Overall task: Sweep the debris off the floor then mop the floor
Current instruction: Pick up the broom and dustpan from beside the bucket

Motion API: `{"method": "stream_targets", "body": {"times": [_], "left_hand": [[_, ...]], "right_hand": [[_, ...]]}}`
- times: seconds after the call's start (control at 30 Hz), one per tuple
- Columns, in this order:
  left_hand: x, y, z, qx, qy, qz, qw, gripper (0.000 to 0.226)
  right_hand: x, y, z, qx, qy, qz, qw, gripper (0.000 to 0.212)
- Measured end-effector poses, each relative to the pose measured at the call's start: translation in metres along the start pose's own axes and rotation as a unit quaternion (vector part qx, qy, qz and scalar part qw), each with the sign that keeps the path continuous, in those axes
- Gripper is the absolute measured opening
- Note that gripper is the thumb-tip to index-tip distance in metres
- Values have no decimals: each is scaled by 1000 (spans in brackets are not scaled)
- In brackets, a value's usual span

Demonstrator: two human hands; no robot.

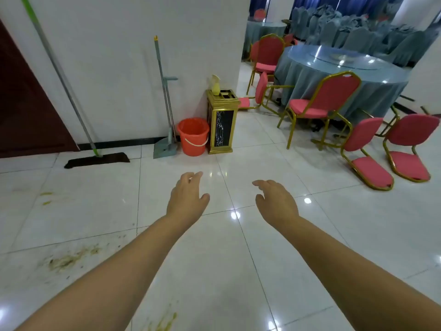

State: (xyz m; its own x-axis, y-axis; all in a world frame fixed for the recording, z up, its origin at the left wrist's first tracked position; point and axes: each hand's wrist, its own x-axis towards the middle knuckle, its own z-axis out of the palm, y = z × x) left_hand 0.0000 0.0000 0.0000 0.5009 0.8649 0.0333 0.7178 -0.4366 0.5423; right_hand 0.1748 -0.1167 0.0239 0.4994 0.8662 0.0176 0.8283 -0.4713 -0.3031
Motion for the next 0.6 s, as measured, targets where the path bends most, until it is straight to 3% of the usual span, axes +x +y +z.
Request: {"method": "stream_targets", "body": {"times": [0.4, 0.6], "left_hand": [[89, 51, 57, -40, -18, -66, 997, 55], [147, 44, 83, -129, -35, -109, 985, 40]], "right_hand": [[109, 81, -1, 46, -46, -16, 998, 42], [172, 93, 7, 63, -81, -12, 995, 39]]}}
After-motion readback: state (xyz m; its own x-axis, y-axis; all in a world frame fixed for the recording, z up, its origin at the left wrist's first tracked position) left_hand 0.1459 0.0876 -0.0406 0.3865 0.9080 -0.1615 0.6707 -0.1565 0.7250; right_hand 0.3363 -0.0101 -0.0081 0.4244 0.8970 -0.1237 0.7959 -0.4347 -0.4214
